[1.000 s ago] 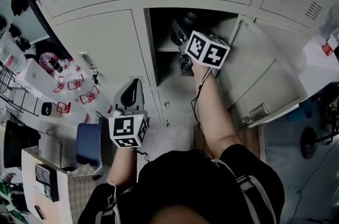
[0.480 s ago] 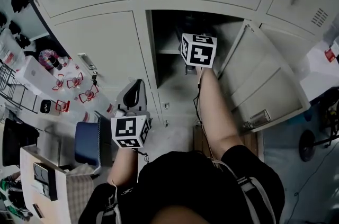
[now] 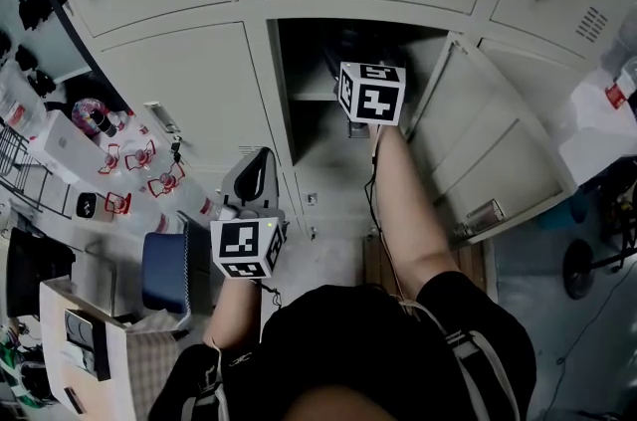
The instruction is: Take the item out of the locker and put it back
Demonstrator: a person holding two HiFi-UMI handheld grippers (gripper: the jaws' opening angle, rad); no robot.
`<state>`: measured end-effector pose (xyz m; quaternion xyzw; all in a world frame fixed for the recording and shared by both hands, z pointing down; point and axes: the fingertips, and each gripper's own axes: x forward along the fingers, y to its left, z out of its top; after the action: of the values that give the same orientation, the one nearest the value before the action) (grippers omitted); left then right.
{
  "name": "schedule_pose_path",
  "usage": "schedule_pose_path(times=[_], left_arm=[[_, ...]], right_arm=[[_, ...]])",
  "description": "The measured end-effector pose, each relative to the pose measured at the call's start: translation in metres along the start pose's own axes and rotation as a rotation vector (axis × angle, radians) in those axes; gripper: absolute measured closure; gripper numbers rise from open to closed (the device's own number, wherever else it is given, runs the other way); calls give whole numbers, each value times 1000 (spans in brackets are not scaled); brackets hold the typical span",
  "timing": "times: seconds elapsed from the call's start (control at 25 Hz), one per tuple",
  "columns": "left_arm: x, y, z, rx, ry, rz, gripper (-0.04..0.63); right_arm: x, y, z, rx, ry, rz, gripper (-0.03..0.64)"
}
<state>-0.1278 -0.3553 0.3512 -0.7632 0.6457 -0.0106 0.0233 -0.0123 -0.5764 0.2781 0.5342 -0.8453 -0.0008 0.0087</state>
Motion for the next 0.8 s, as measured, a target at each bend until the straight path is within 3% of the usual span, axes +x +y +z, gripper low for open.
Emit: schedule_pose_path(times=[0.24,0.32,0.4,0.48,0.8], left_arm=[[-4,1,4,-4,-5,11,583],[-4,-1,2,-7,-1,10,583],[-4,-4,-2,-13,7,6,583],[-3,-7,-5,-18,14,1,583],[3,-32,-13,-24,34,-43,583]], right_arm=[[-40,7,22,-23,-102,25,173],[-64,20,23,-83,-129,66,293],[-94,30,20,-133,-176,63,494],[-120,36,12,-134,-211,59,601],[-176,37,-52,62,-168,127,603]])
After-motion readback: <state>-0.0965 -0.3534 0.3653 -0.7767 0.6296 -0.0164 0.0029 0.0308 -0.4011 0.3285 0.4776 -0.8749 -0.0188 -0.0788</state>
